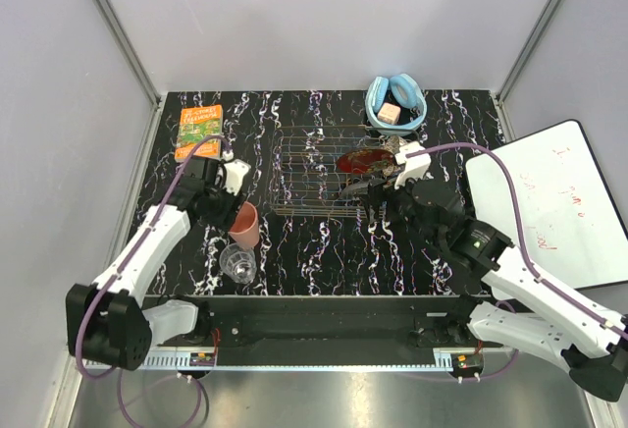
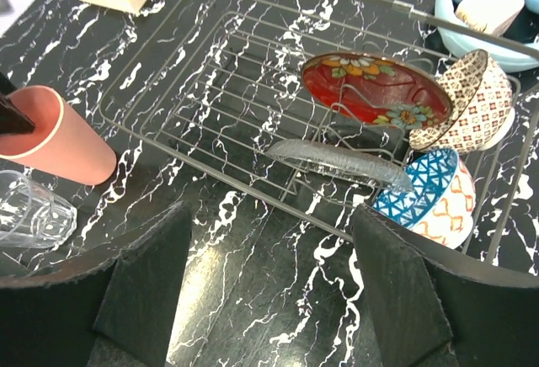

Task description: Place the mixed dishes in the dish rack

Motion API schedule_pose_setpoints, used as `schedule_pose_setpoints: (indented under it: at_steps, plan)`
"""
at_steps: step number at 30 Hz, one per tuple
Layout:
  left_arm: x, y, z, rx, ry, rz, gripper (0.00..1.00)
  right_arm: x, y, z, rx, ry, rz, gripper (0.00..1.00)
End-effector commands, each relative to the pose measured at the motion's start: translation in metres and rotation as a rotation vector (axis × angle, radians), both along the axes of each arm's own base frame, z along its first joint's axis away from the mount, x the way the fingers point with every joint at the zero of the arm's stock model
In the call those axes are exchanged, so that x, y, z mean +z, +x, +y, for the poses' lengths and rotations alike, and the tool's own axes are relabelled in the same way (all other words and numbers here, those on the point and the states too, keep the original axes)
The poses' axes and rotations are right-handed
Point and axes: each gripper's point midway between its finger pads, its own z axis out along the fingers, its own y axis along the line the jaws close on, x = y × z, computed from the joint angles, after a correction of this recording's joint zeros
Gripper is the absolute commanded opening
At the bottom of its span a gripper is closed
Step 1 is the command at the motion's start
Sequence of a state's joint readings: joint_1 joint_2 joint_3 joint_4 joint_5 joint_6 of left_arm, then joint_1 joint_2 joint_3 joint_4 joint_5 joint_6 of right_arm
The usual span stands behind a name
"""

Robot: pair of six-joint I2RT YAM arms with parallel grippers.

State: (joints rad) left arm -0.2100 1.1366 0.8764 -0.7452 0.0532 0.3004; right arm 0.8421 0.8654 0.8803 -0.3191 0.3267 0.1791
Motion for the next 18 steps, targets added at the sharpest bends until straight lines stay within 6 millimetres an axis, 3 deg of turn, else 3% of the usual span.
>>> schedule_pose_setpoints:
  at_steps: [1,3,5,6,7,9,12,15,16,18]
  plan:
    - [-0.017,0.005,-0.014,-0.038,-0.065,0.034,0.49,0.011,0.004,0.008,0.003,0.054,-0.009,0.83]
    - [-0.018,0.007,-0.012,-0.029,-0.066,0.042,0.45,0.013,0.004,0.009,0.005,0.06,-0.01,0.83]
    - [-0.016,0.009,-0.013,-0.03,-0.079,0.038,0.35,0.012,0.003,0.008,0.003,0.062,-0.008,0.83]
    - [-0.015,0.009,-0.013,-0.032,-0.081,0.035,0.28,0.013,0.003,0.008,0.004,0.064,-0.008,0.83]
    - [-0.013,0.01,-0.013,-0.034,-0.081,0.032,0.12,0.013,0.003,0.008,0.001,0.068,-0.008,0.83]
    - [-0.007,0.012,-0.012,-0.033,-0.084,0.03,0.0,0.013,0.003,0.01,0.006,0.073,-0.004,0.83]
    - [0.018,0.018,-0.009,-0.017,-0.106,-0.014,0.0,0.013,0.001,0.014,0.021,0.088,0.011,0.83]
    - [0.063,0.025,-0.006,-0.003,-0.155,-0.105,0.0,0.015,-0.002,0.025,0.058,0.129,0.032,0.85]
    - [0.088,0.03,-0.006,-0.001,-0.175,-0.162,0.0,0.017,-0.003,0.029,0.066,0.157,0.046,0.86]
    - [0.118,0.025,-0.009,-0.009,-0.232,-0.213,0.0,0.02,-0.004,0.041,0.098,0.201,0.063,0.89]
